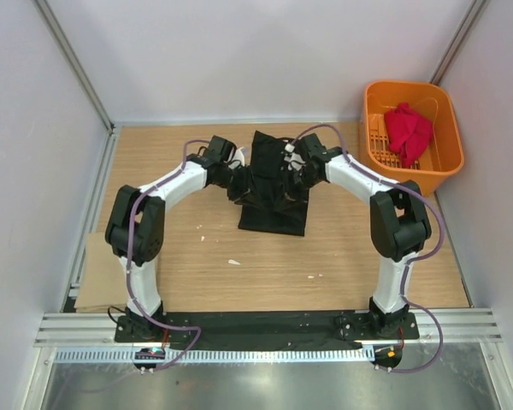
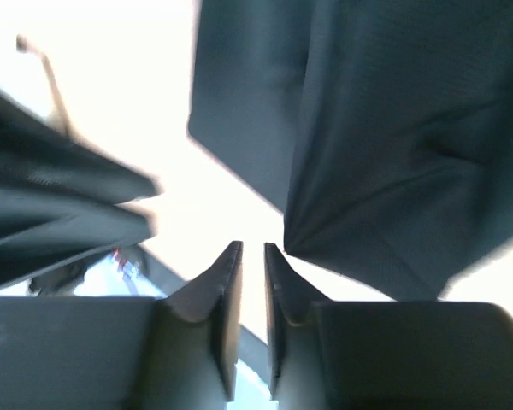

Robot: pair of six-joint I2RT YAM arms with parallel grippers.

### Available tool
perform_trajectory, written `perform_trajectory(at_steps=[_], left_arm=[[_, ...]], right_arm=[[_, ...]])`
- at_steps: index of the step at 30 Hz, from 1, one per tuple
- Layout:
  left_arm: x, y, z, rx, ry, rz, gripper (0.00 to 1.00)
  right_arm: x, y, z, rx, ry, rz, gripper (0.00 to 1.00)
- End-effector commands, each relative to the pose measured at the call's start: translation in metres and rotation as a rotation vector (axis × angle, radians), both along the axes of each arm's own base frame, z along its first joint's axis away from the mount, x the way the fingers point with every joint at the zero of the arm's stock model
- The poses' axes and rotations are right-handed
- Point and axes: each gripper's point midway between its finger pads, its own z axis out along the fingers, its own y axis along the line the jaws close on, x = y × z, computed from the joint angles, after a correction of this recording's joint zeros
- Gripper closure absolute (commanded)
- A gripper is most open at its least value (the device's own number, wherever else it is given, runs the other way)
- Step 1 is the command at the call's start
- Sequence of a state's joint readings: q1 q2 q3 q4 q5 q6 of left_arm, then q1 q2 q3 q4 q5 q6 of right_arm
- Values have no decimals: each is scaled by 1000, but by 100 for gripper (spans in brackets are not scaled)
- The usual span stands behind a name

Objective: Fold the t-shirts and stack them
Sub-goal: Fold the tshirt

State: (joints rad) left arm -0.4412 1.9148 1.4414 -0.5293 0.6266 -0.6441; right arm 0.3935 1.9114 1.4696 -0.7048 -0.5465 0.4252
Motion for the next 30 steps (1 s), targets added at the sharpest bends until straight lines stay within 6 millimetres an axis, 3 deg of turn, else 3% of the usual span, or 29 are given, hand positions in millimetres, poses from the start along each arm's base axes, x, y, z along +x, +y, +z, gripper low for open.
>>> perform_trajectory(at_steps=[1,4,8,12,20,21,24,26,30], left_arm=[[-7,-3,-36,-19,115,2,75],[-7,0,-51,12,130,7,76],[-7,2,-56,28,133,7,76],[-6,4,-49,37,103,9,75],[-6,10,-49,70,83,19,75],[-5,12,-47,78,68,23,73],[1,13,-37,92,27,24,67],[7,14,-30,97,5,22,62],[21,12,-27,102,-13,39,60]], right_arm=[[-29,25,-9,91,135,61,86],[-24,16,-22,31,116,41,87],[6,-25,-35,-68,47,-73,88],[32,-52,-31,-148,-40,-123,93],[90,-80,-17,-208,-187,-219,92],[97,-81,-12,-209,-209,-225,88],[102,-85,-5,-211,-223,-223,64],[99,-75,1,-151,-218,-206,58],[97,-59,-7,-72,-152,-250,50]])
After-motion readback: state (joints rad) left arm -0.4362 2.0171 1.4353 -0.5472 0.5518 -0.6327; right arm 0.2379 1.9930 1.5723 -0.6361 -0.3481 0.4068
